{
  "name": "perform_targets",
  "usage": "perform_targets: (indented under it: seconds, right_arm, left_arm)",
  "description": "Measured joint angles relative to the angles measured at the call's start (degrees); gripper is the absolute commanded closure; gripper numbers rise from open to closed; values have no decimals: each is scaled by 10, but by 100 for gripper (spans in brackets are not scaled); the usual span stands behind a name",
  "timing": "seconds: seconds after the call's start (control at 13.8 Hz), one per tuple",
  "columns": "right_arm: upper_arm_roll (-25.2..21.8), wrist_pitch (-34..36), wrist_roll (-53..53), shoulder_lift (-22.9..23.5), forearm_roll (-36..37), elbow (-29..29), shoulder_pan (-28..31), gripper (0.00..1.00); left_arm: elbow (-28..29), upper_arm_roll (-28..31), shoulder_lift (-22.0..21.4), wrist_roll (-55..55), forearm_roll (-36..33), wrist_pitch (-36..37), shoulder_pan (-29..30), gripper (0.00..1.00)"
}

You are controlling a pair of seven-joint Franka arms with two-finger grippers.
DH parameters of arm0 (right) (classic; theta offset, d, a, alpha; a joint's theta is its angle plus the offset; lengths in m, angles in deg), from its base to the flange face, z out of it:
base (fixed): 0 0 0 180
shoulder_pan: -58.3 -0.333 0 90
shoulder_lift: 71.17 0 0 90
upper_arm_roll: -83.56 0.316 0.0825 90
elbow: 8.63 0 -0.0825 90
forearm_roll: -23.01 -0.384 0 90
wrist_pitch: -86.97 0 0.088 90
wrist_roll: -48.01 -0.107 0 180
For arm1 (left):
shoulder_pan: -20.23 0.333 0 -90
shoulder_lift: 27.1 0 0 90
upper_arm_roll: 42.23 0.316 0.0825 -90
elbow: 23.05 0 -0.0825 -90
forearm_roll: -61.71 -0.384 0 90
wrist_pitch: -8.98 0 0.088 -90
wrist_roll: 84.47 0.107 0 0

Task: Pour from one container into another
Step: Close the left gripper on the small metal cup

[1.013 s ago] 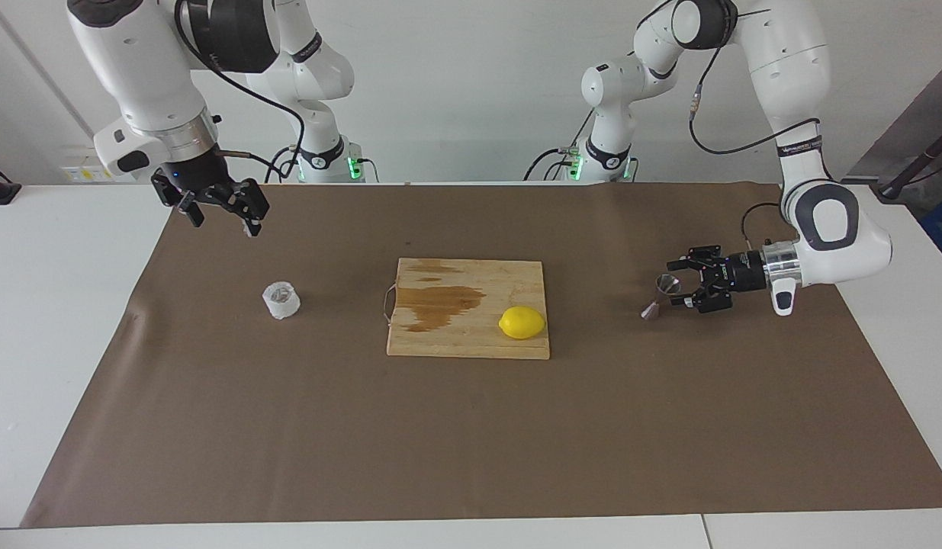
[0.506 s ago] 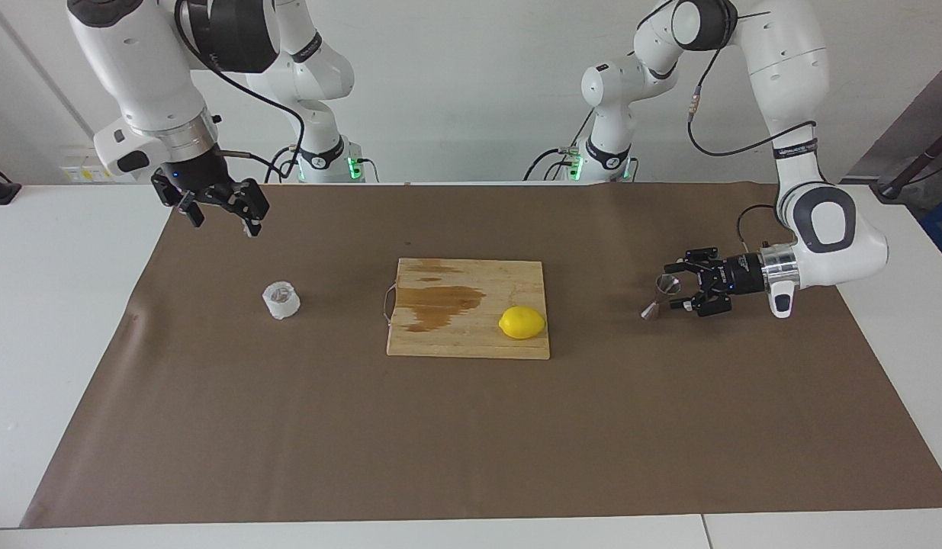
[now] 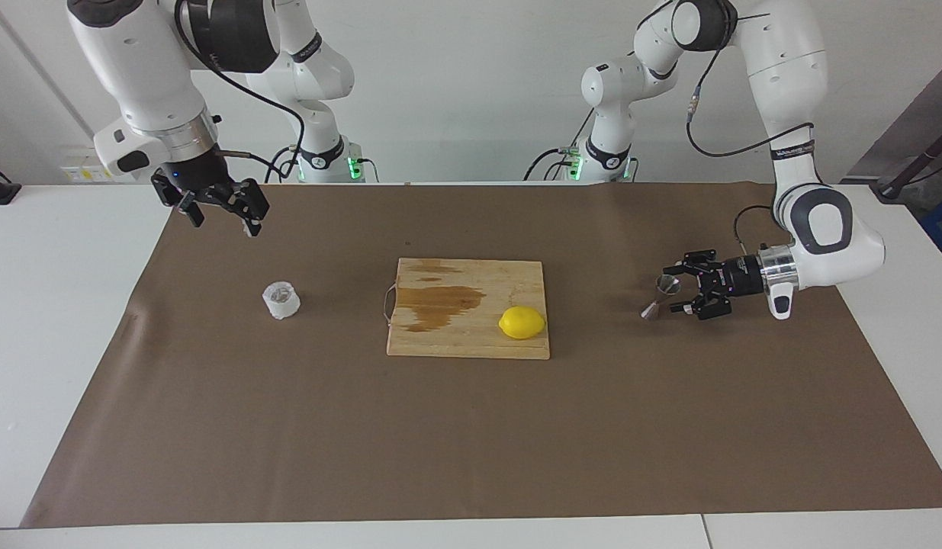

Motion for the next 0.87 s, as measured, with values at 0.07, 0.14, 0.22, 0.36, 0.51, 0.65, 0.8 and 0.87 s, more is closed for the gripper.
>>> perform_targets:
  seconds: [0.07, 0.14, 0.22, 0.36, 0.51, 0.65, 0.8, 0.87]
  right_arm:
    - [0, 0, 0, 0, 0, 0, 0, 0]
    - [0, 0, 0, 0, 0, 0, 0, 0]
    - [0, 0, 0, 0, 0, 0, 0, 0]
    - [0, 0, 0, 0, 0, 0, 0, 0]
    - [0, 0, 0, 0, 0, 0, 0, 0]
    - [0, 0, 0, 0, 0, 0, 0, 0]
    - [0, 0, 0, 0, 0, 0, 0, 0]
    - [0, 0, 0, 0, 0, 0, 0, 0]
  left_arm:
    - [0, 0, 0, 0, 3, 0, 0, 0]
    - [1, -1, 0, -1, 5, 0, 0, 0]
    - [2, -1, 0, -1, 6, 0, 0, 0]
    - [4, -1, 0, -1, 6, 0, 0, 1]
    - [6, -1, 0, -1, 7, 1, 0, 10]
    - [6, -1, 0, -2, 7, 2, 0, 20]
    - [6, -1, 0, -3, 7, 4, 0, 26]
    - [6, -1, 0, -3, 7, 4, 0, 31]
